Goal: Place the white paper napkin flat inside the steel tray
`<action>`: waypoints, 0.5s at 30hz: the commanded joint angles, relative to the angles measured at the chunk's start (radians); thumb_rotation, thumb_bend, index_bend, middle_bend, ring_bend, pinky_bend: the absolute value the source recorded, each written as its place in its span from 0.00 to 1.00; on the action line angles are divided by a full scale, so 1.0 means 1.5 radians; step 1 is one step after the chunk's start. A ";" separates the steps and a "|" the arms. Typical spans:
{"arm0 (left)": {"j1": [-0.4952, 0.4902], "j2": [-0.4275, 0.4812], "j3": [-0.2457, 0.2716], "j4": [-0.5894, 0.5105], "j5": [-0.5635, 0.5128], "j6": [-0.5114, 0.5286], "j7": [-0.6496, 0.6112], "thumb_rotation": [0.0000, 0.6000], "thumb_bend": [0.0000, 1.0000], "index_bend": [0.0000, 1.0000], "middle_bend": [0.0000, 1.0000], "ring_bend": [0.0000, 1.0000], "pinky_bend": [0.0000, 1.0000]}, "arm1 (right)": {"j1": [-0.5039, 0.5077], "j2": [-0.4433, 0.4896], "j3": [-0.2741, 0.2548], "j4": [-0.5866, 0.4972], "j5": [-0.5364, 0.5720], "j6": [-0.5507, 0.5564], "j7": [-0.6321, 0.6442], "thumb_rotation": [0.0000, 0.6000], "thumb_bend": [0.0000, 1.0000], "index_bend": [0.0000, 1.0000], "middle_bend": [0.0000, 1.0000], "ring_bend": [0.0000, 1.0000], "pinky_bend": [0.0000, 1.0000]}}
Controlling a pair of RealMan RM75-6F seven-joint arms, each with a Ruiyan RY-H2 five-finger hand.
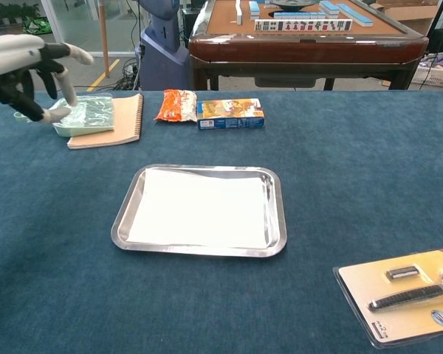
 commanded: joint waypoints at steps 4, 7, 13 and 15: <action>0.097 0.051 0.042 -0.036 0.081 0.070 -0.044 0.99 0.34 0.13 0.28 0.25 0.29 | 0.006 0.001 0.002 -0.007 0.002 -0.007 -0.009 1.00 0.24 0.16 0.18 0.10 0.11; 0.141 0.062 0.056 -0.047 0.112 0.107 -0.057 0.99 0.34 0.13 0.26 0.22 0.23 | 0.011 0.000 0.002 -0.004 0.002 -0.014 -0.012 1.00 0.23 0.16 0.17 0.10 0.11; 0.218 0.081 0.085 -0.070 0.169 0.163 -0.055 0.99 0.34 0.13 0.23 0.20 0.20 | 0.022 -0.005 0.004 0.005 0.002 -0.026 -0.006 1.00 0.20 0.16 0.17 0.10 0.11; 0.243 0.084 0.092 -0.078 0.189 0.183 -0.048 0.99 0.34 0.13 0.23 0.19 0.19 | 0.027 -0.007 0.005 0.007 0.002 -0.033 -0.002 1.00 0.19 0.16 0.17 0.10 0.11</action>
